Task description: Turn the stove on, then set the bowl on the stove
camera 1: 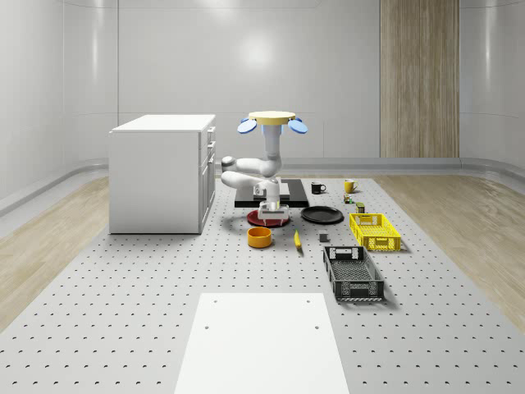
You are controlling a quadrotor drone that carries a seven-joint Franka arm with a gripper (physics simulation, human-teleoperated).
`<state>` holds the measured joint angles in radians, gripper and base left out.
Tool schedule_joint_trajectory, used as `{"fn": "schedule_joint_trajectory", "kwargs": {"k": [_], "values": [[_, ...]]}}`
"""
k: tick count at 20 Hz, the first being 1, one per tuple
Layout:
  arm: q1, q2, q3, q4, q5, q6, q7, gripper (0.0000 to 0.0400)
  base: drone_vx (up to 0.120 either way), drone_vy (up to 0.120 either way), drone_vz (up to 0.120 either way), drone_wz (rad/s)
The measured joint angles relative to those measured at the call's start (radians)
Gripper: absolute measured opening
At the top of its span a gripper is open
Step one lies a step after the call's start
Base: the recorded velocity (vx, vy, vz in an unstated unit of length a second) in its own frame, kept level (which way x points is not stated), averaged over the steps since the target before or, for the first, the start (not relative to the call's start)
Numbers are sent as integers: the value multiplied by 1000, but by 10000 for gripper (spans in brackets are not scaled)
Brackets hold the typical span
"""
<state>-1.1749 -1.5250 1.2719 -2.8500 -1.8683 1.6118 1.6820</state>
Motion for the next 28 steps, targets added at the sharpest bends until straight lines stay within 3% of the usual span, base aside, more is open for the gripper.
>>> {"fn": "schedule_joint_trajectory", "kwargs": {"k": [6, 15, 28], "values": [[23, -6, -3, 2, -1, 7, -25, 400, 7, 0, 0, 0], [21, -9, -108, 37, -99, 52, -45, 400, 0, 0, 0, 0], [-63, 35, -149, 138, -143, 66, -46, 400, 0, 0, 0, 0]]}}
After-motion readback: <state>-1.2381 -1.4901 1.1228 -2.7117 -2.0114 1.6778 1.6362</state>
